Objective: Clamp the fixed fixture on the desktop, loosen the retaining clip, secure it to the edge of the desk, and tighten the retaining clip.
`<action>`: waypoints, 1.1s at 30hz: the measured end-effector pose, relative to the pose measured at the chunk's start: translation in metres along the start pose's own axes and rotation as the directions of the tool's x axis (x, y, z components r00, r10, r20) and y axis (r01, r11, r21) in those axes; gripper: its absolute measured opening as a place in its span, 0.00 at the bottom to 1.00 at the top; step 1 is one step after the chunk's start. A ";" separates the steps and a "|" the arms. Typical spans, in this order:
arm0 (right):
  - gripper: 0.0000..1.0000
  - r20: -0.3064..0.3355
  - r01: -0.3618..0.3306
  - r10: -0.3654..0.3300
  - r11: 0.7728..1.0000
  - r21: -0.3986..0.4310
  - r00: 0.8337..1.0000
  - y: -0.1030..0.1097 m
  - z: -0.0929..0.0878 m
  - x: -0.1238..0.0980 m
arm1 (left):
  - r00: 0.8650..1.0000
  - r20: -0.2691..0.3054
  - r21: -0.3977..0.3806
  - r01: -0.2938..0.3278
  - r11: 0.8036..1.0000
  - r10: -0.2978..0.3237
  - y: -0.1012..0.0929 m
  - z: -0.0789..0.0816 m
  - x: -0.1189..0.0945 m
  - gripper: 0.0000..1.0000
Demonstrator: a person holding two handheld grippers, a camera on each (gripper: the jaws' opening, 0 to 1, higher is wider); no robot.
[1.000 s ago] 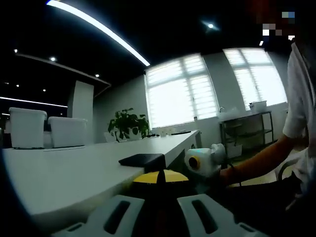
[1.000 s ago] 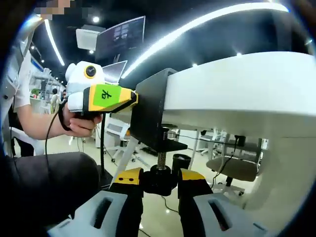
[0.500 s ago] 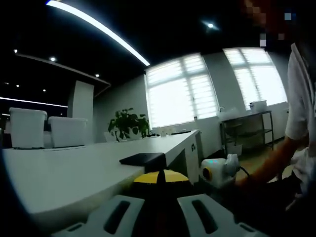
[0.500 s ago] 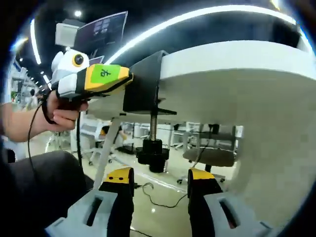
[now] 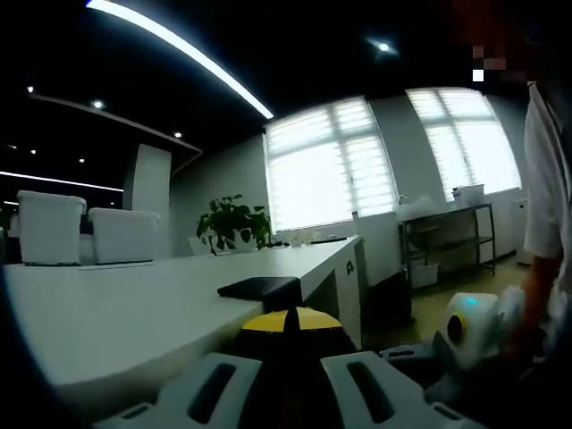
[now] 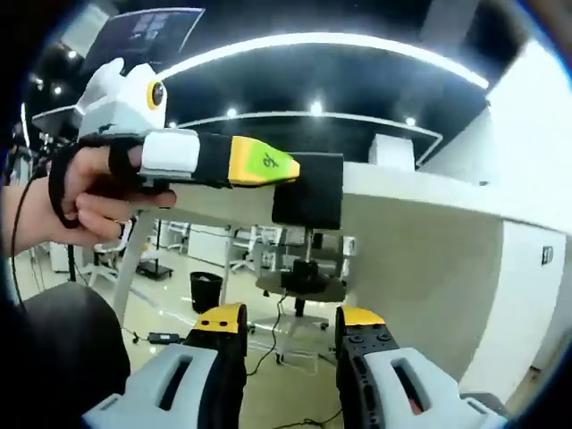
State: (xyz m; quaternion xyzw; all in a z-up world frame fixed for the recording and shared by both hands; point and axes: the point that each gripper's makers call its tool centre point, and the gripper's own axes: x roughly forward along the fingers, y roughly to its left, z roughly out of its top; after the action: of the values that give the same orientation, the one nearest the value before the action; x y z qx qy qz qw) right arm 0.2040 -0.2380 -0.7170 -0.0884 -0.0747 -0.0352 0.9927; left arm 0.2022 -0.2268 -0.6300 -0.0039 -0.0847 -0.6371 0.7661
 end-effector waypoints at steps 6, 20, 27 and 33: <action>0.35 0.003 0.046 -0.046 0.998 0.046 0.999 -0.005 0.000 0.017 | 1.000 0.009 -0.004 -0.013 1.000 0.013 -0.005 0.000 0.001 0.03; 0.27 0.007 0.071 -0.071 0.997 0.003 0.997 -0.012 -0.001 0.049 | 1.000 0.005 -0.006 -0.019 1.000 0.019 0.000 -0.001 -0.005 0.03; 0.26 0.043 -0.114 0.113 0.993 0.024 0.993 -0.007 0.000 0.050 | 1.000 0.002 0.000 -0.018 1.000 0.018 0.000 -0.001 -0.006 0.03; 0.26 0.059 -0.354 0.355 0.935 -0.027 0.933 -0.002 0.000 0.050 | 0.999 0.037 -0.059 -0.013 0.998 0.016 0.003 0.005 -0.004 0.03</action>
State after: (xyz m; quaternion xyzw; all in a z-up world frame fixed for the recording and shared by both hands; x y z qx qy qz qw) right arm 0.2537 -0.2427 -0.7094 -0.1093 -0.0885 0.1467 0.9791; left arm 0.2037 -0.2219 -0.6258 -0.0388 -0.0802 -0.6335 0.7686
